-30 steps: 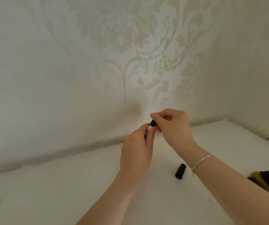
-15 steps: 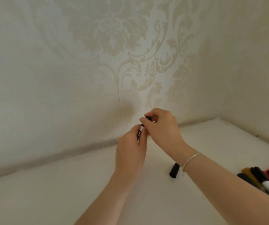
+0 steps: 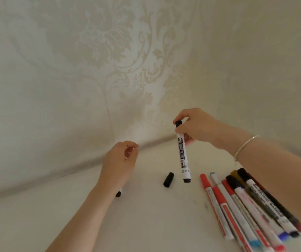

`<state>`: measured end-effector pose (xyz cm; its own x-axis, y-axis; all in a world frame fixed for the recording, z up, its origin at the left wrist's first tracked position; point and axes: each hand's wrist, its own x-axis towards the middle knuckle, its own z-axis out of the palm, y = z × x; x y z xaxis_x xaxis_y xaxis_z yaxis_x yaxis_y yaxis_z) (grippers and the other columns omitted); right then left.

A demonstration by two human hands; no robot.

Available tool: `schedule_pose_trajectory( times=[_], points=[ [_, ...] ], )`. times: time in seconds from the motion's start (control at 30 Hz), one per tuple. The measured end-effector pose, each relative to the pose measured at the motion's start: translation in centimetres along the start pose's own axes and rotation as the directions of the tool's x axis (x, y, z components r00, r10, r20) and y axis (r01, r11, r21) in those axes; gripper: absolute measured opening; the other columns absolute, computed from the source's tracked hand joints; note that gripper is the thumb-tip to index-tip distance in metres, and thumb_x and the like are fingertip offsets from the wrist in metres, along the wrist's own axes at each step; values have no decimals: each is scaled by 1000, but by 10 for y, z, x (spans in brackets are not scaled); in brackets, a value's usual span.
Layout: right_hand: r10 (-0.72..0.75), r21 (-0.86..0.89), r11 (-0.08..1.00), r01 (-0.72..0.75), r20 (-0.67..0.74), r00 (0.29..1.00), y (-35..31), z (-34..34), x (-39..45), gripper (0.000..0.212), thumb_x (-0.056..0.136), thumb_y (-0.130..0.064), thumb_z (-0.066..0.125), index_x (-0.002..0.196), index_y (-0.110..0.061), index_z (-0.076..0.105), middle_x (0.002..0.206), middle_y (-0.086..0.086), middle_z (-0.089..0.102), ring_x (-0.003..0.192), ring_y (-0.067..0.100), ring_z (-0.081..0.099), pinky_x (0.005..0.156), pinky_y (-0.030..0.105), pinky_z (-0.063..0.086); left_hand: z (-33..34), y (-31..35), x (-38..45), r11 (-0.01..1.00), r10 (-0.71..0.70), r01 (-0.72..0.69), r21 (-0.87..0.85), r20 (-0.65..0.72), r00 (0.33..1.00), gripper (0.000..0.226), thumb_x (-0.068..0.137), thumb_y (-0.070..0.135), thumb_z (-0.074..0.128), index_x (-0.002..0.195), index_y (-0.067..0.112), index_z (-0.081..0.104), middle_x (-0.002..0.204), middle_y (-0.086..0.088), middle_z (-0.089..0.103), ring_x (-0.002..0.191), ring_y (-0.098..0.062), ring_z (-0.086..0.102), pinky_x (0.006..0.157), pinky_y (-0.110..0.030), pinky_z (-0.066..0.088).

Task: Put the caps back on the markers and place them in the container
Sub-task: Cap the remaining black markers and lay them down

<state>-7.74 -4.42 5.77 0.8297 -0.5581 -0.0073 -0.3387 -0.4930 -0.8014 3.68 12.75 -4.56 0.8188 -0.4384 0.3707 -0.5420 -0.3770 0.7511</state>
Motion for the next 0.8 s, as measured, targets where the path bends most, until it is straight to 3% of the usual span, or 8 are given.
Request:
schedule_pose_trajectory(
  times=[0.17,0.27,0.37,0.5,0.63,0.7,0.8],
  points=[
    [218,-367,922,-127,219,951,18,-31,-28,19,87,3,56,106,5,60,94,21,67,72,31,70,70,36,60,16,22,-6,995,-2,-19,100,202,979,11,92,33,56,96,32,66,92,15,63,84,-1,59,72,-18,46],
    [310,-486,862,-146,276,910,34,-34,-38,23,86,1,58,109,4,61,87,19,70,59,20,69,58,25,58,30,33,-11,989,-37,-1,146,259,965,15,91,37,57,100,28,66,88,14,62,79,-4,59,70,-20,46],
    [365,-581,801,-141,287,886,47,-32,-44,25,83,0,59,108,2,59,87,20,70,69,24,71,63,29,60,42,38,-18,974,-53,-21,228,315,948,21,89,41,58,104,28,63,92,13,61,83,-5,58,71,-20,44],
    [350,-689,719,-93,243,905,60,-26,-53,18,86,-3,58,102,-6,51,86,15,64,80,27,71,77,37,59,50,40,-25,944,-72,-53,327,360,930,28,88,45,58,111,31,59,100,10,58,88,-8,56,77,-26,45],
    [277,-721,691,-54,194,941,73,-18,-57,24,86,-4,56,109,-5,52,75,5,55,64,17,57,60,26,50,51,41,-30,925,-73,-74,373,365,928,30,89,44,56,115,30,58,100,9,55,90,-10,55,77,-27,44],
    [241,-720,693,-38,181,954,78,-18,-58,28,88,-7,54,115,-8,51,81,2,53,67,13,53,60,23,46,51,39,-31,921,-80,-74,383,372,925,30,89,44,56,115,29,59,98,9,54,89,-11,55,76,-27,44],
    [219,-716,698,-20,187,958,81,-19,-60,28,90,-12,52,118,-9,50,95,4,57,78,16,56,71,26,51,51,35,-32,924,-86,-72,377,386,919,29,90,44,56,115,30,59,95,10,54,87,-10,55,75,-27,44]
  ],
)
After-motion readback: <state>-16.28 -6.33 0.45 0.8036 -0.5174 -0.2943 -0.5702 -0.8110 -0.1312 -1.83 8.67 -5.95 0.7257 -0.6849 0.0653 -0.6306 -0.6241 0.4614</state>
